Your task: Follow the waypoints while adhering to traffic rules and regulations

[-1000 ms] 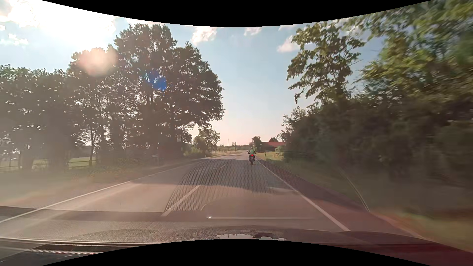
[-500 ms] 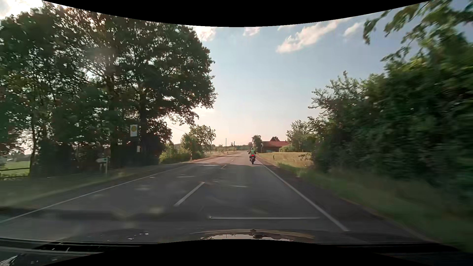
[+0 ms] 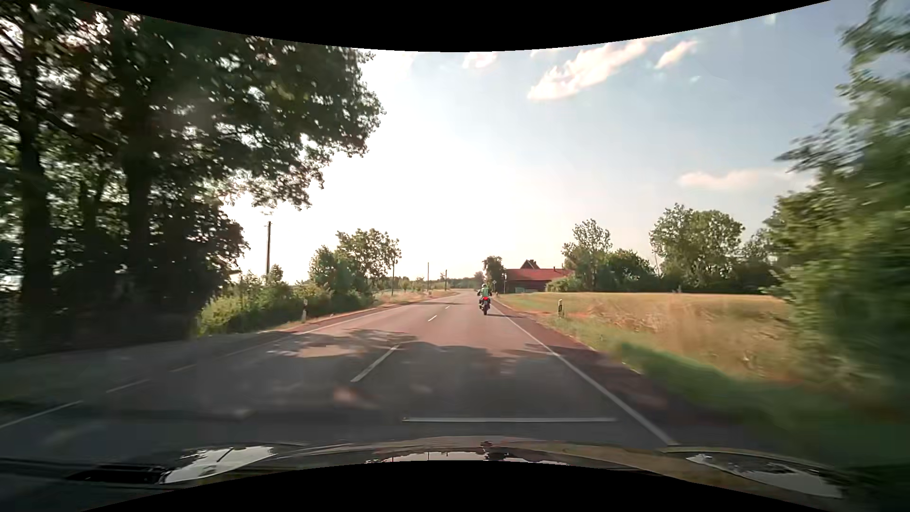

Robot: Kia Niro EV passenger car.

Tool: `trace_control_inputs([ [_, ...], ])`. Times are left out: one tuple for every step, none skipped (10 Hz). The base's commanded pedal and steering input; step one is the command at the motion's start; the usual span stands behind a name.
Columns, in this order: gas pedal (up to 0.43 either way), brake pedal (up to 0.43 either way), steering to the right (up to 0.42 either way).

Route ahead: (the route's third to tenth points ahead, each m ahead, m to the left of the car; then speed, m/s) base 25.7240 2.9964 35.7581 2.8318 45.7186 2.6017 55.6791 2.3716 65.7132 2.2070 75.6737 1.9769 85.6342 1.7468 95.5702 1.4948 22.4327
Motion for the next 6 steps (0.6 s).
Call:
trace_control_inputs([
  [0.228, 0.000, 0.003],
  [0.220, 0.000, 0.003],
  [0.220, 0.000, 0.003],
  [0.209, 0.000, 0.003],
  [0.209, 0.000, 0.003],
  [0.209, 0.000, 0.002],
])
